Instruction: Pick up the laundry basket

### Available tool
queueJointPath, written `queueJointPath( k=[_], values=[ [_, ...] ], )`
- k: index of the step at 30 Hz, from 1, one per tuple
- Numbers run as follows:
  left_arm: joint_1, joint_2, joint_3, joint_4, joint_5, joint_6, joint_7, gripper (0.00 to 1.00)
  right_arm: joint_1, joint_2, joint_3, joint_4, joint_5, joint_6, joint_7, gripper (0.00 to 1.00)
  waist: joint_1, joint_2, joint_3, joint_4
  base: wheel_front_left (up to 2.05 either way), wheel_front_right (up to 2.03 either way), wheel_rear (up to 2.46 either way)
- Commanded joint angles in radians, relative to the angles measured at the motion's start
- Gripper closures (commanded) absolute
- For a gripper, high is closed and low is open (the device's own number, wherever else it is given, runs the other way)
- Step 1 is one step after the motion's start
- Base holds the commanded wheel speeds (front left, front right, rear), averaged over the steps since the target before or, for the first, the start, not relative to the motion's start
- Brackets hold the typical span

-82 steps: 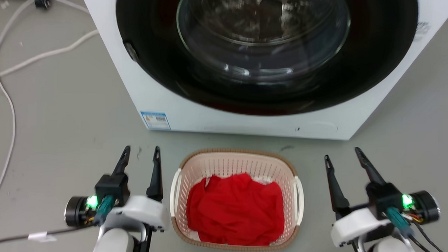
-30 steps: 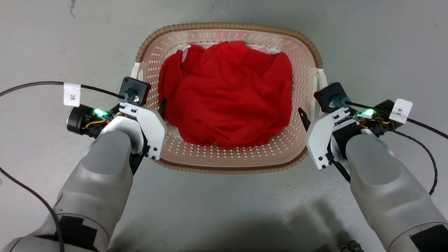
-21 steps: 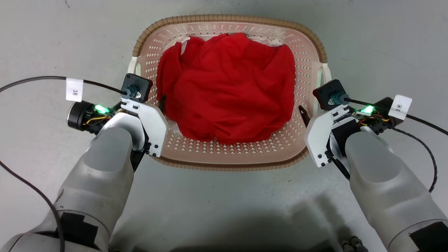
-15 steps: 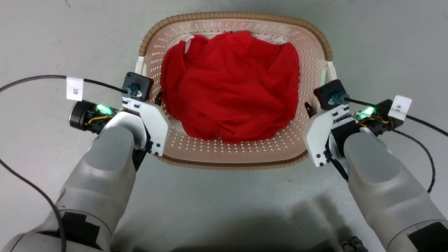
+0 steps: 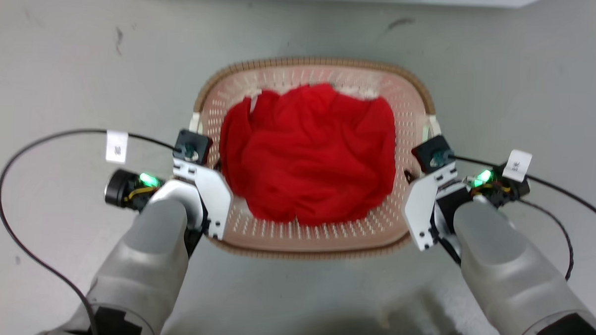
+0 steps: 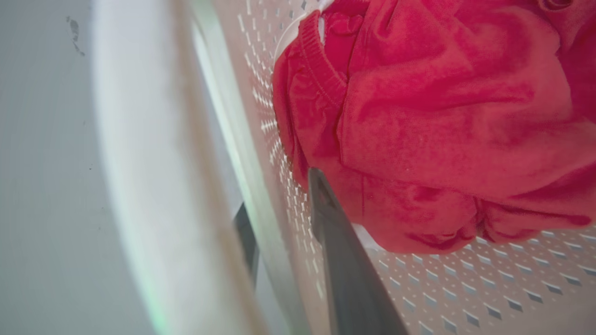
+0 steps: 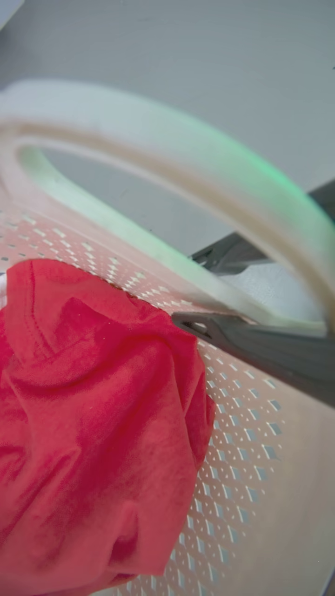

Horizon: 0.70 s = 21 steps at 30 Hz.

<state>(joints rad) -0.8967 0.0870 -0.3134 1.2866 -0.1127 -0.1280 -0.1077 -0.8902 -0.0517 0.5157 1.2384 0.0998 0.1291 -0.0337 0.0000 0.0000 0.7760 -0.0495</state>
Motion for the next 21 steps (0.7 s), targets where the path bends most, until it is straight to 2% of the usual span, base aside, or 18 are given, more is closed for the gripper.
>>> queueJointPath(
  k=[1,21],
  values=[
    [0.03,-0.004,-0.016,0.003,0.001,-0.002,0.012,1.0,0.015,0.003,0.02,-0.001,0.012,0.003,0.005,1.0,0.0,0.0,-0.052,0.003,0.0,0.0,0.0],
    [0.212,-0.035,-0.199,-0.018,-0.218,-0.003,0.167,1.0,0.16,0.011,0.215,-0.021,0.209,0.003,0.14,1.0,0.0,0.0,-0.361,0.011,0.0,0.0,0.0]
  ],
)
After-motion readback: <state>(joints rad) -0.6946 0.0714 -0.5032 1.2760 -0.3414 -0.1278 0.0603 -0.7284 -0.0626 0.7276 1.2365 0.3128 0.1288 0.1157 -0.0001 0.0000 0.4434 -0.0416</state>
